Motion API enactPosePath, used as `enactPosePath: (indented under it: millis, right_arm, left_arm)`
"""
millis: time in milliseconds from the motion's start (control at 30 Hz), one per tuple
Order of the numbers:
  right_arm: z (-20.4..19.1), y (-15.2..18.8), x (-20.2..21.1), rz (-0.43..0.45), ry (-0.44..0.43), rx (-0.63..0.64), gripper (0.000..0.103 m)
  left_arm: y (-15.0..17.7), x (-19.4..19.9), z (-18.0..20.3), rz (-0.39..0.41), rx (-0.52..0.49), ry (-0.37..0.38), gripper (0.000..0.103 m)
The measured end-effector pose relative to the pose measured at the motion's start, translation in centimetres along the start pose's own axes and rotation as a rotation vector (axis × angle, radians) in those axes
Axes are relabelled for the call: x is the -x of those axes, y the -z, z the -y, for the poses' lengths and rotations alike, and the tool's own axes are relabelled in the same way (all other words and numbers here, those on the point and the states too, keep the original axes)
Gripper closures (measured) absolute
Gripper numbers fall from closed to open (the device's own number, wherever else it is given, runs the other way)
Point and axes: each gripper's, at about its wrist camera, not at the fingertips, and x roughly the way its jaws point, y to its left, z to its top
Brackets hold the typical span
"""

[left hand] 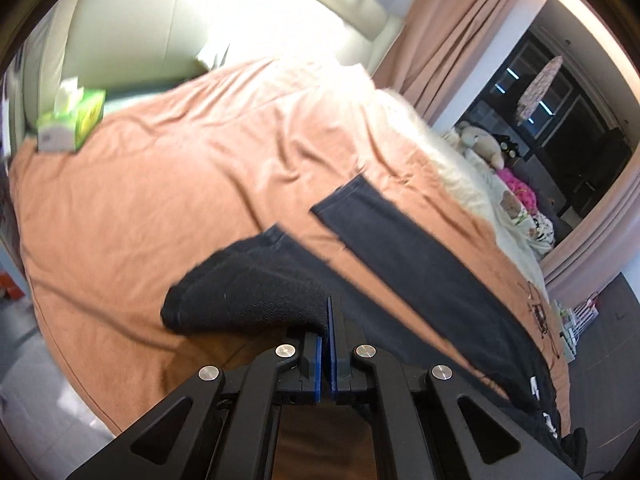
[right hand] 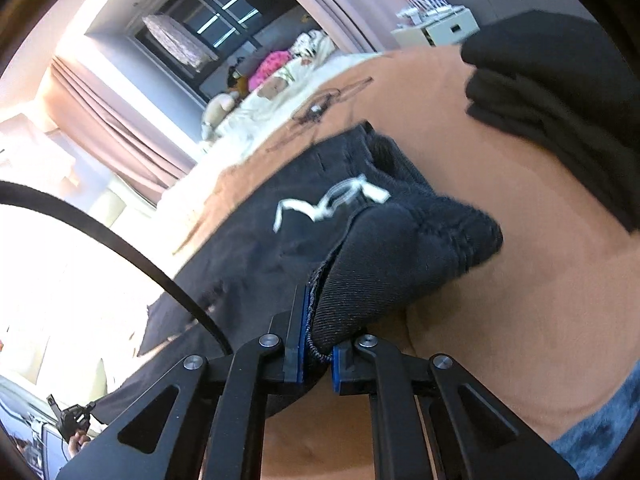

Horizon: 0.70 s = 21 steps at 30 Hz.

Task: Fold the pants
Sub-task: 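Grasp the hem with the left tool while the right tool grasps the waistband, then lift the pants with both tools, stretching them between the grippers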

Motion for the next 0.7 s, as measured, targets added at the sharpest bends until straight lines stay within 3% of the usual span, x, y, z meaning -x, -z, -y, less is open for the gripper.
enactPosePath:
  millis: [400,700]
  right_arm:
    - [-0.9,-3.8,-1.1,0.026,-0.050,0.085,0.097]
    - [-2.5,-7.4,-3.8,0.064,-0.048,0.109,0.097]
  left_arm:
    - [-4.9,1.0,7.4,0.084,-0.101,0.004,0.101]
    - [-8.5,-1.6,11.3,0.123,-0.159,-0.028,0.101]
